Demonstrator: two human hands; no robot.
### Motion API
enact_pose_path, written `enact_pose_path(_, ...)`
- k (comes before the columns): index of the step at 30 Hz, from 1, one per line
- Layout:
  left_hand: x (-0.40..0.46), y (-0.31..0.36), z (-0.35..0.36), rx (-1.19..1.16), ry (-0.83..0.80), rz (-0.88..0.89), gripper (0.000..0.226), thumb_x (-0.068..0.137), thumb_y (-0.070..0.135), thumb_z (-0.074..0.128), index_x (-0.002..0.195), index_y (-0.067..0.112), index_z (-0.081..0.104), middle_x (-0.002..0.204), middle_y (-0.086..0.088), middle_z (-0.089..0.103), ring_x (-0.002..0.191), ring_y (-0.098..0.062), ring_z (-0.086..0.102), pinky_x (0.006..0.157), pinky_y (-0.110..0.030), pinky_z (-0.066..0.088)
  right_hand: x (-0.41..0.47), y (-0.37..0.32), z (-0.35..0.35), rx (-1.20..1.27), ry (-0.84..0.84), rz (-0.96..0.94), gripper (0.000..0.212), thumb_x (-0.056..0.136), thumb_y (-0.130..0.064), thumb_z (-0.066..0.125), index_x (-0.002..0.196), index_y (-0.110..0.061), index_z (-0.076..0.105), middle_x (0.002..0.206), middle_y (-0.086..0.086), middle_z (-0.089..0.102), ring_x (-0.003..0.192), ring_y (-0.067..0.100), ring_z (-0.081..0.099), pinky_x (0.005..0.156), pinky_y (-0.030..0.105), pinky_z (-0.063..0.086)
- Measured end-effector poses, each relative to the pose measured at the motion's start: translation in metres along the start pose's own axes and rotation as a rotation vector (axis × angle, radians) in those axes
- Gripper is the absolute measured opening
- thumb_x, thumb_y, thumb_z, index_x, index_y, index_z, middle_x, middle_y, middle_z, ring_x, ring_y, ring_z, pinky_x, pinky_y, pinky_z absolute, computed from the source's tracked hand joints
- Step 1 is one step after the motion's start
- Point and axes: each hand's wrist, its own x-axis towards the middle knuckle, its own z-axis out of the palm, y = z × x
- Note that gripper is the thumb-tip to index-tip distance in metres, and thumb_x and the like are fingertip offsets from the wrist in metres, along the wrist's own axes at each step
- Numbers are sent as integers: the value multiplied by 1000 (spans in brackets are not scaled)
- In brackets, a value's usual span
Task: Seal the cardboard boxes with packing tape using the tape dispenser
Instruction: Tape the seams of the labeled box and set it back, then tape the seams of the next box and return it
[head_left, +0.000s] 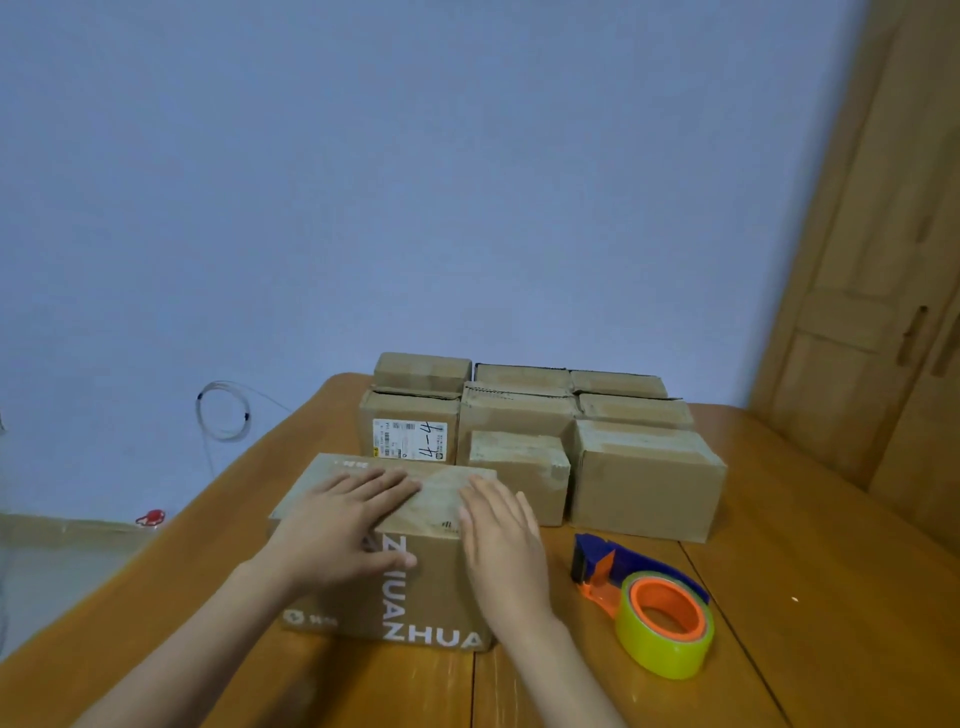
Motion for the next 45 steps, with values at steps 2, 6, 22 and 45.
enact_pose_path(2, 3, -3, 5, 22, 72, 3, 106, 62, 96, 1, 149, 39, 20, 152, 18, 14, 142, -4, 17, 112, -27, 11, 8, -3, -1, 13, -225, -42, 84, 87, -66, -1, 143, -22, 42, 150, -4, 38, 142, 12, 27, 119, 42, 10)
enact_pose_path(6, 13, -24, 24, 147, 250, 43, 84, 83, 84, 18, 123, 27, 65, 122, 7, 66, 110, -14, 65, 86, -34, 53, 28, 1, 3, -156, -508, -183, 87, 87, -66, 44, 153, -27, 4, 161, -5, 4, 148, 17, -1, 117, 38, -4)
enact_pose_path(22, 95, -102, 47, 94, 163, -27, 83, 80, 84, 24, 122, 26, 66, 121, 5, 67, 108, -15, 66, 83, -35, 55, 117, 12, 91, -110, -397, -164, 71, 90, -31, 61, 150, -21, 23, 157, -2, 21, 146, 20, 11, 117, 39, 12)
enact_pose_path(45, 156, -107, -5, -266, -322, -205, 117, 49, 98, 31, 141, 26, 44, 142, 4, 46, 126, -15, 44, 107, -33, 34, 174, 38, 78, 157, -600, 33, 64, 90, -42, 57, 147, -24, 33, 149, 0, 39, 133, 21, 40, 106, 41, 37)
